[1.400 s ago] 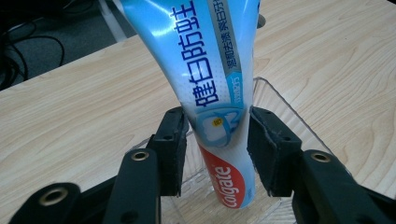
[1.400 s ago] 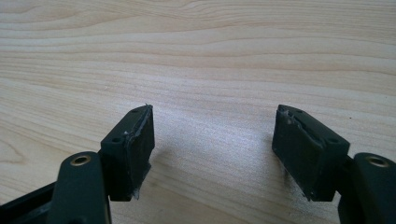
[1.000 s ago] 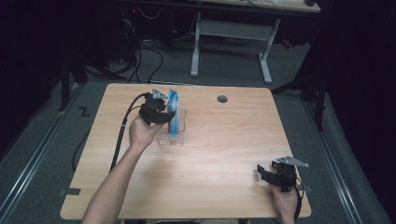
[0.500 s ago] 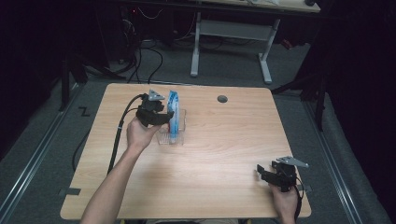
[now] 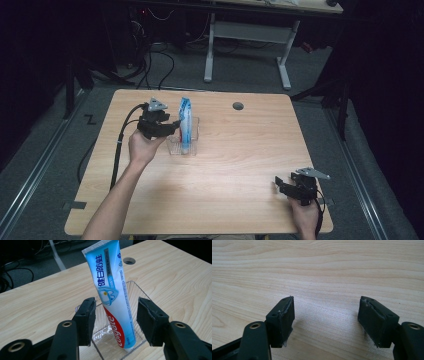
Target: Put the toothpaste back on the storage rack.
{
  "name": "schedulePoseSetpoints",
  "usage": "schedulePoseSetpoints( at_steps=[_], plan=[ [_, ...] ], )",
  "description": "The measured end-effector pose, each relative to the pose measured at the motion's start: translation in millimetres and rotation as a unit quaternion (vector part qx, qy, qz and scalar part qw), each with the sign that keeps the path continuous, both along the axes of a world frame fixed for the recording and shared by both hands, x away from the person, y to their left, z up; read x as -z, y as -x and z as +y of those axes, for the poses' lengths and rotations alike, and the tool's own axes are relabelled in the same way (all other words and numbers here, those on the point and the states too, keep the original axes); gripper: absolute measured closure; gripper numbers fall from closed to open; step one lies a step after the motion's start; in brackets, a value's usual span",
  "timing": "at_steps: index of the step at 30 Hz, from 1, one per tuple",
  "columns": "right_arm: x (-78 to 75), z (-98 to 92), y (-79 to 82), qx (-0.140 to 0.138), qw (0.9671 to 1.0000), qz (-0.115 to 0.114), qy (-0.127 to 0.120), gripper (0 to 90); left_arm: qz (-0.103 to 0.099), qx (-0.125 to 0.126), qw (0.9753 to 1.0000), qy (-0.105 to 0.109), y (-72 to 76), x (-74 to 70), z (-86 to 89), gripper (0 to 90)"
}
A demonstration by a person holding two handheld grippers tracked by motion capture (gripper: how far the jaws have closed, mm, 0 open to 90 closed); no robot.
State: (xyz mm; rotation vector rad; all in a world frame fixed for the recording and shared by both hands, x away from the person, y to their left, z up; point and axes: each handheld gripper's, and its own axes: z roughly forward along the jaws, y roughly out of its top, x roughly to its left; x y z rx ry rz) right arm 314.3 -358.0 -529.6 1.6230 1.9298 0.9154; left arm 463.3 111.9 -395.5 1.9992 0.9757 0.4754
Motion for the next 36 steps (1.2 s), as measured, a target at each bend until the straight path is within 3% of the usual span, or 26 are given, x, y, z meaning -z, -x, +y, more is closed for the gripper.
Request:
schedulePoseSetpoints(
  at_steps=[4, 25, 36],
  plan=[
    [0.0, 0.0, 0.0, 0.000, 1.0000, 0.000, 0.000, 29.7, -0.001, -0.003, 1.0000, 0.009, 2.8, -0.8, 4.6, 49.3],
    [0.1, 0.2, 0.1, -0.001, 1.0000, -0.001, 0.001, 29.5, -0.015, -0.002, 0.9998, 0.016, 16.5, -11.0, 12.3, 48.4],
    [0.0, 0.0, 0.3, -0.002, 1.0000, 0.000, 0.000, 29.4, -0.010, -0.015, 0.9995, 0.027, 26.3, -8.7, 26.3, 48.3]
  ],
)
